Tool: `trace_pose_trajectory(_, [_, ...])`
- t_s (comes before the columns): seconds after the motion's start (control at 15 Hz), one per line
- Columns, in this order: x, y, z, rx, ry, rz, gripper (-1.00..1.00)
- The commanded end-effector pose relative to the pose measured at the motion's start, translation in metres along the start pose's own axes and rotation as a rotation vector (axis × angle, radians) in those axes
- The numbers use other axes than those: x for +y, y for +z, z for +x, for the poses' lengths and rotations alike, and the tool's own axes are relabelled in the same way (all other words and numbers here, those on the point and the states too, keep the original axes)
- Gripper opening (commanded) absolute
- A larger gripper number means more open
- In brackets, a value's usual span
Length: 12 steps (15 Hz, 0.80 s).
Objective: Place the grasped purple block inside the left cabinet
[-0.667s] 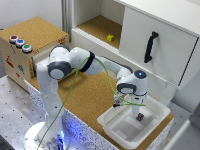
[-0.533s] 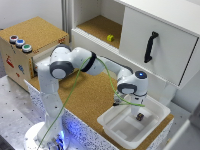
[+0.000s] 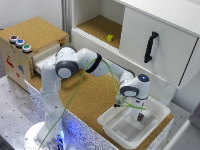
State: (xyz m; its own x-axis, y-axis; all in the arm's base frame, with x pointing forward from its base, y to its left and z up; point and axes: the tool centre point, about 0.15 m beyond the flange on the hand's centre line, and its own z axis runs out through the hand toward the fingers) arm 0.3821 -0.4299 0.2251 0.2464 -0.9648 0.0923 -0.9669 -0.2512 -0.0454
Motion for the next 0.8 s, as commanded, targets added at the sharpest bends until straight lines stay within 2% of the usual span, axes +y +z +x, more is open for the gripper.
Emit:
trace_pose_trajectory(0.0, [-0.003,0.009,0.023,-0.017,-0.012,-0.038,-1.0])
trace_pose_trajectory(0.6, [0.0,0.01,0.008,-0.017,-0.038,-0.057,-1.0])
trace_pose_trajectory(0.67, [-0.001,0.005,0.007,-0.014,-0.038,-0.041,-1.0])
trace_pose_trajectory(0.73, [-0.011,-0.014,0.007,0.026,-0.069,0.02,-1.0])
